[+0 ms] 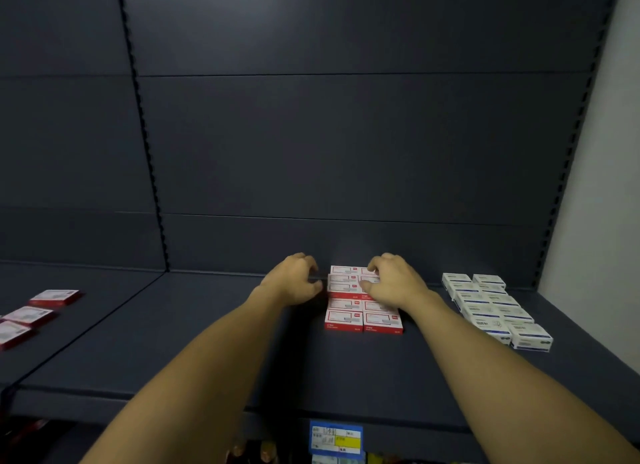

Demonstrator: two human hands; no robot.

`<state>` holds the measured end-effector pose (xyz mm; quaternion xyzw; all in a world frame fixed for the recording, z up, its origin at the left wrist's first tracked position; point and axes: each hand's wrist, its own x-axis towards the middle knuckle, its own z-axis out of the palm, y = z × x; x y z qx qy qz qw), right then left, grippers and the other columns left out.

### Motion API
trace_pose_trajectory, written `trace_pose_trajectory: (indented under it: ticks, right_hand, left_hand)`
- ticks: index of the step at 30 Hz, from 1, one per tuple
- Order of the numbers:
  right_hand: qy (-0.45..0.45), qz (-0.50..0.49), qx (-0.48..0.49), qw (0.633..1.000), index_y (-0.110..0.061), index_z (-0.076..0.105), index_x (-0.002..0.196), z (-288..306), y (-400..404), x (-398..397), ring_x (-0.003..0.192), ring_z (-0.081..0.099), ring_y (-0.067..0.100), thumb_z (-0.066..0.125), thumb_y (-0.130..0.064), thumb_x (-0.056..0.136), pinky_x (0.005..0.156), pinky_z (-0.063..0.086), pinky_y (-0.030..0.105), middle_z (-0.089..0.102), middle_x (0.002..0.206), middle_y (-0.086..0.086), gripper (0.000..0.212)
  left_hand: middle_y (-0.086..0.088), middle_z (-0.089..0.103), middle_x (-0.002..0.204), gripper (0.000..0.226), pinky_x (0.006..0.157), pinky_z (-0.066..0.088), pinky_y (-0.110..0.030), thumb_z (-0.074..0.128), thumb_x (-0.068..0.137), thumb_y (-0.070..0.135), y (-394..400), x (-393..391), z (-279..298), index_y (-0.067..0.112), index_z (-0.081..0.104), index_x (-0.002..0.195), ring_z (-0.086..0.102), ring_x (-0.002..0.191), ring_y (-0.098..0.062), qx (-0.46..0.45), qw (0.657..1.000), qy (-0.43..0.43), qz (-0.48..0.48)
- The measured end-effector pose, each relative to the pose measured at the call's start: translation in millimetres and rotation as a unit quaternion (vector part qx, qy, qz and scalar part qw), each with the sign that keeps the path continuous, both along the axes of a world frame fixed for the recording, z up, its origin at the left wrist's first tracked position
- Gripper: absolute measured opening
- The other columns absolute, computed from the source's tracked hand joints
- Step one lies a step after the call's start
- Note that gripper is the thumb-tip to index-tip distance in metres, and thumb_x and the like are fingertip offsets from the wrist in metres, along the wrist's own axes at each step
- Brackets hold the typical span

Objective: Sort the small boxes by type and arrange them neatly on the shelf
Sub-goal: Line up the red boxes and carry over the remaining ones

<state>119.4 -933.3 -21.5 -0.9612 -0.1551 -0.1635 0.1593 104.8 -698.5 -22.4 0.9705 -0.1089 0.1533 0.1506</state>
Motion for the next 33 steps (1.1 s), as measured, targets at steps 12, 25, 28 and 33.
trace_pose_trajectory:
  ticks: [12,25,28,33]
  right_hand:
    - [-0.012,0.094,-0.053,0.994,-0.015,0.063,0.119,1,79,-28,0.117,0.053,0.025,0.053,-0.048,0.091,0.093,0.049,0.037,0.061,0.121,0.005,0.045]
    - [0.004,0.162,-0.07,0.984,-0.011,0.06,0.125,5,206,-79,0.116,0.052,0.028,0.047,-0.039,0.095,0.089,0.047,0.037,0.057,0.125,0.007,0.042]
    - [0.004,0.157,-0.074,0.985,-0.01,0.059,0.125,6,241,-93,0.118,0.052,0.028,0.043,-0.035,0.097,0.088,0.045,0.035,0.056,0.127,0.008,0.041]
    - [0.009,0.155,-0.08,0.985,-0.009,0.059,0.124,7,302,-113,0.117,0.052,0.029,0.042,-0.035,0.097,0.089,0.045,0.037,0.057,0.128,0.009,0.041]
  left_hand:
    - [-0.003,0.055,0.112,0.025,0.08,0.052,-0.041,0.055,0.093,0.035,84,-78,7,0.015,0.06,0.108,0.056,0.094,-0.024,0.05,0.987,0.015,0.152]
    - [-0.003,0.057,0.111,0.025,0.083,0.052,-0.041,0.049,0.095,0.035,196,-168,14,0.016,0.06,0.108,0.057,0.097,-0.026,0.051,0.968,0.015,0.244]
    - [-0.005,0.058,0.111,0.025,0.084,0.051,-0.041,0.047,0.096,0.033,229,-187,16,0.015,0.061,0.106,0.058,0.099,-0.028,0.05,0.966,0.007,0.252]
    - [-0.004,0.058,0.112,0.027,0.087,0.053,-0.044,0.044,0.098,0.032,288,-214,17,0.015,0.062,0.108,0.058,0.099,-0.028,0.034,0.962,0.004,0.269]
